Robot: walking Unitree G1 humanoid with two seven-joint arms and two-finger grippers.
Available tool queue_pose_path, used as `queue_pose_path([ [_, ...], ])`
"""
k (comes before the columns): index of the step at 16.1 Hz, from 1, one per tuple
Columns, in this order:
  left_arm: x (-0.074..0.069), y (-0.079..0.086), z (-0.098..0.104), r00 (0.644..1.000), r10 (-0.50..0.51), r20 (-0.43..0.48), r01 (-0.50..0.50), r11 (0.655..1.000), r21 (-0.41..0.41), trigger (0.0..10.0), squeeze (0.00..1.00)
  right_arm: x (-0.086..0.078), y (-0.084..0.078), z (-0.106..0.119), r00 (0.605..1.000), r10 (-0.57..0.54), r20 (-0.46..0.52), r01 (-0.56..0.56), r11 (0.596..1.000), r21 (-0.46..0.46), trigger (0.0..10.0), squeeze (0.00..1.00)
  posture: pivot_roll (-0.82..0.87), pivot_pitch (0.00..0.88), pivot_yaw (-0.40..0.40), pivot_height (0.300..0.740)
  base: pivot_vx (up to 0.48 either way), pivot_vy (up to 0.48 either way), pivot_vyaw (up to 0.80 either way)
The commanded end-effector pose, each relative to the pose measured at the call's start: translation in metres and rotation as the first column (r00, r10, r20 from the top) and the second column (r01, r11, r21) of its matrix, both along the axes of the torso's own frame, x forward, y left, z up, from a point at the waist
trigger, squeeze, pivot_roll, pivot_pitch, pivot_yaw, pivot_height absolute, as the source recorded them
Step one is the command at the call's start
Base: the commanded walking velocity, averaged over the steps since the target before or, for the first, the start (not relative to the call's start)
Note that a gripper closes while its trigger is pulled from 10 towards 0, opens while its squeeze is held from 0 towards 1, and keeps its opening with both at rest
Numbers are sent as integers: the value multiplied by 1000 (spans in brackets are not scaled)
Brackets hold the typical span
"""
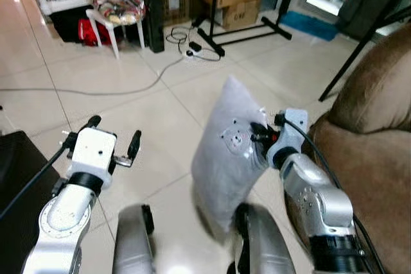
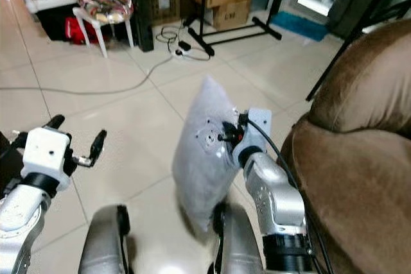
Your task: Move the pillow to the sofa from floor
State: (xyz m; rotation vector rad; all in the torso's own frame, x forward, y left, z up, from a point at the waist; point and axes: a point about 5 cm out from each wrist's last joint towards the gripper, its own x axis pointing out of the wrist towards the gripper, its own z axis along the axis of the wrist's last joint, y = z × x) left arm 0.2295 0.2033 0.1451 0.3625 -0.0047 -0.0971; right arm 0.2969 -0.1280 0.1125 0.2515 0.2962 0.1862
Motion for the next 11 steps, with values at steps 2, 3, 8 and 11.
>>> queue_pose_path([
  [2,3,2,1,1000,17,7,-17,1000,-10,10000,424,5,-2,16,997,-26,68,27,1000,-10,10000,0,38,0,-66,603,0,0,0],
  [3,4,2,1,1000,19,9,-19,1000,-5,10000,412,6,-3,16,997,-35,69,35,999,-7,10000,0,35,0,-64,613,0,0,0],
  [8,6,-1,0,1000,8,8,-8,1000,1,10000,412,7,-9,18,995,-68,73,69,998,-12,10000,0,38,0,-68,663,0,0,0],
  [11,5,0,0,1000,12,8,-12,1000,11,10000,412,8,-12,18,994,-85,71,87,996,-16,10000,0,39,0,-71,693,0,0,0],
])
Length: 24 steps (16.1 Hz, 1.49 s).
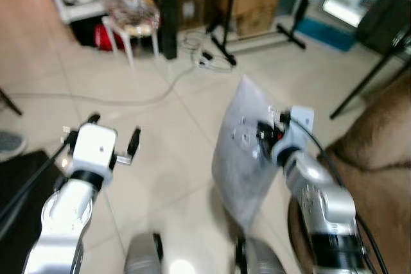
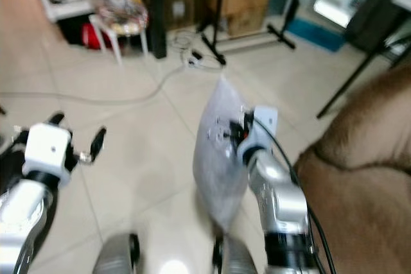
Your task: Move the pillow to the sofa from floor
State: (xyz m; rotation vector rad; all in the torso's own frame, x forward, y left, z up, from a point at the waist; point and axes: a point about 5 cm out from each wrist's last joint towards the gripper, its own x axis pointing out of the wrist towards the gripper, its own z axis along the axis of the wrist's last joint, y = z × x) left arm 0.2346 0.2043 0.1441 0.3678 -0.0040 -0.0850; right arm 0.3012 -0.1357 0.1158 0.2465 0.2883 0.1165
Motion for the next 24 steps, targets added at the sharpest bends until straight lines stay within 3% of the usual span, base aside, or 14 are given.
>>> queue_pose_path([
  [1,0,-1,1,1000,-1,7,1,1000,6,10000,412,4,-5,14,997,-22,70,23,1000,-7,10000,0,39,0,-70,703,0,0,0],
  [4,0,-3,0,1000,-10,6,10,1000,7,10000,412,4,-9,13,997,-41,62,42,999,-13,10000,0,38,0,-72,738,0,0,0],
  [17,0,-8,-1,999,-43,8,42,999,20,10000,416,2,-15,8,997,-65,49,67,997,-40,10000,0,35,0,-73,740,0,0,0],
  [24,2,-6,1,999,-26,24,25,999,21,10000,420,9,-22,23,987,-127,99,129,992,-5,10000,0,36,0,-71,740,0,0,-774],
])
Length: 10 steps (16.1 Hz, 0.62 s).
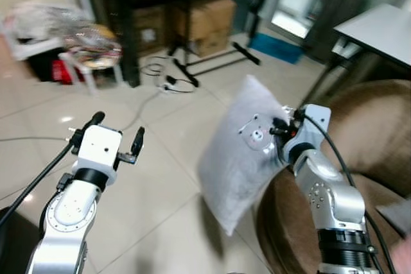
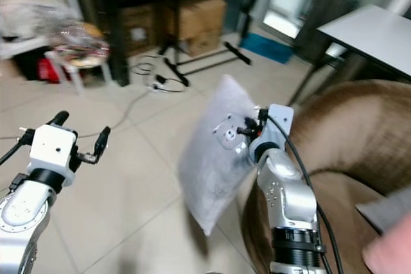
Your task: Move the pillow to the sofa from floor
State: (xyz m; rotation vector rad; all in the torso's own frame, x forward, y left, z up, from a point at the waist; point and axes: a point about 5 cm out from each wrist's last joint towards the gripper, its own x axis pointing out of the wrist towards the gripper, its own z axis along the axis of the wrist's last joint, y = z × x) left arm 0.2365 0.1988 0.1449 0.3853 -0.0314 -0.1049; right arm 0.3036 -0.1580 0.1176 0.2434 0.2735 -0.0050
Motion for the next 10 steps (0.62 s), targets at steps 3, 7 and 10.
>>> queue_pose_path([
  [3,1,-1,2,1000,3,9,-2,1000,-4,10000,420,10,-6,30,991,-24,132,26,1000,-11,10000,0,33,0,-70,740,0,0,-800],
  [7,2,0,2,1000,16,6,-16,1000,-21,10000,424,14,-17,37,984,-77,158,80,997,-13,10000,0,36,0,-73,740,0,0,-800],
  [10,2,0,3,1000,11,6,-11,1000,-27,10000,431,14,-16,37,985,-74,156,78,997,-15,10000,0,36,0,-73,740,0,0,-800],
])
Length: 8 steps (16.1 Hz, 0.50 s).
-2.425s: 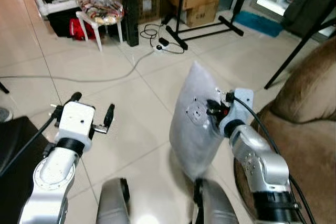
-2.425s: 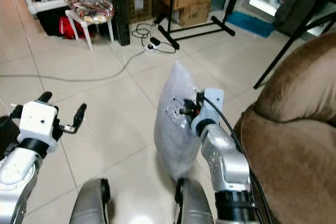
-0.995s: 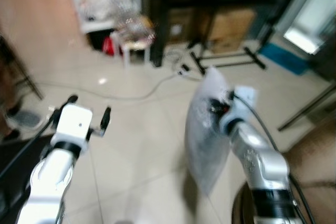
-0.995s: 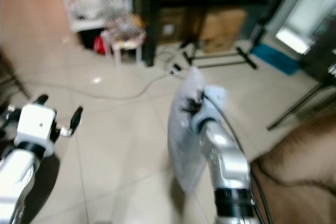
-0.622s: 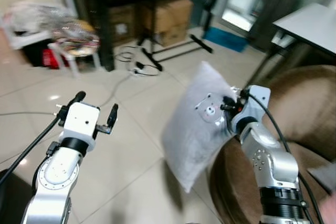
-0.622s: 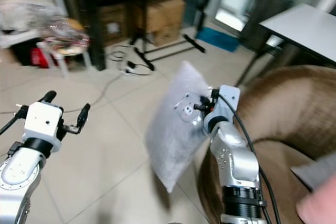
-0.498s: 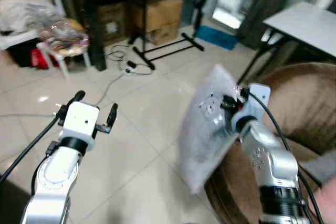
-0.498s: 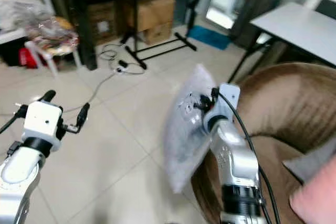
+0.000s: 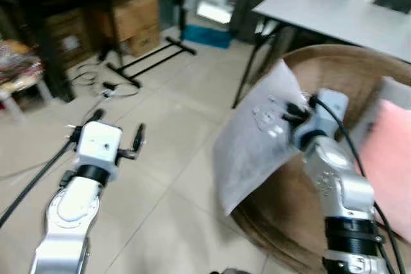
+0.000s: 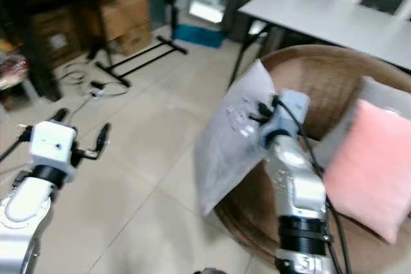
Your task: Move the pillow to the sofa from floor
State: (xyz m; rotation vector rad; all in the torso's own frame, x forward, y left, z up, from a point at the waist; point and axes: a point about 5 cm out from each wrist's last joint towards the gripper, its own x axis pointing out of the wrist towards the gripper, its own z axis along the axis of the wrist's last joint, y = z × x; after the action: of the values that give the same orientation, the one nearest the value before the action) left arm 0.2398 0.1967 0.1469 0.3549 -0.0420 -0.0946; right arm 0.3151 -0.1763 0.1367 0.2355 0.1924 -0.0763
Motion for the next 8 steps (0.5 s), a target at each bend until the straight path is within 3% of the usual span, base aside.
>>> queue_pose_path([
  [1,-2,3,0,1000,-4,-7,4,1000,-1,10000,435,2,5,16,997,16,73,-15,1000,-9,10000,0,36,0,-73,740,0,0,-800],
  [3,-2,3,0,1000,-10,-11,10,1000,-4,10000,443,2,12,13,996,63,58,-62,998,-14,10000,0,36,0,-73,740,287,0,-644],
  [8,-4,5,-1,1000,-11,-17,11,1000,-1,10000,439,-1,27,10,987,150,56,-149,989,-23,10000,0,42,0,-77,740,335,0,0],
])
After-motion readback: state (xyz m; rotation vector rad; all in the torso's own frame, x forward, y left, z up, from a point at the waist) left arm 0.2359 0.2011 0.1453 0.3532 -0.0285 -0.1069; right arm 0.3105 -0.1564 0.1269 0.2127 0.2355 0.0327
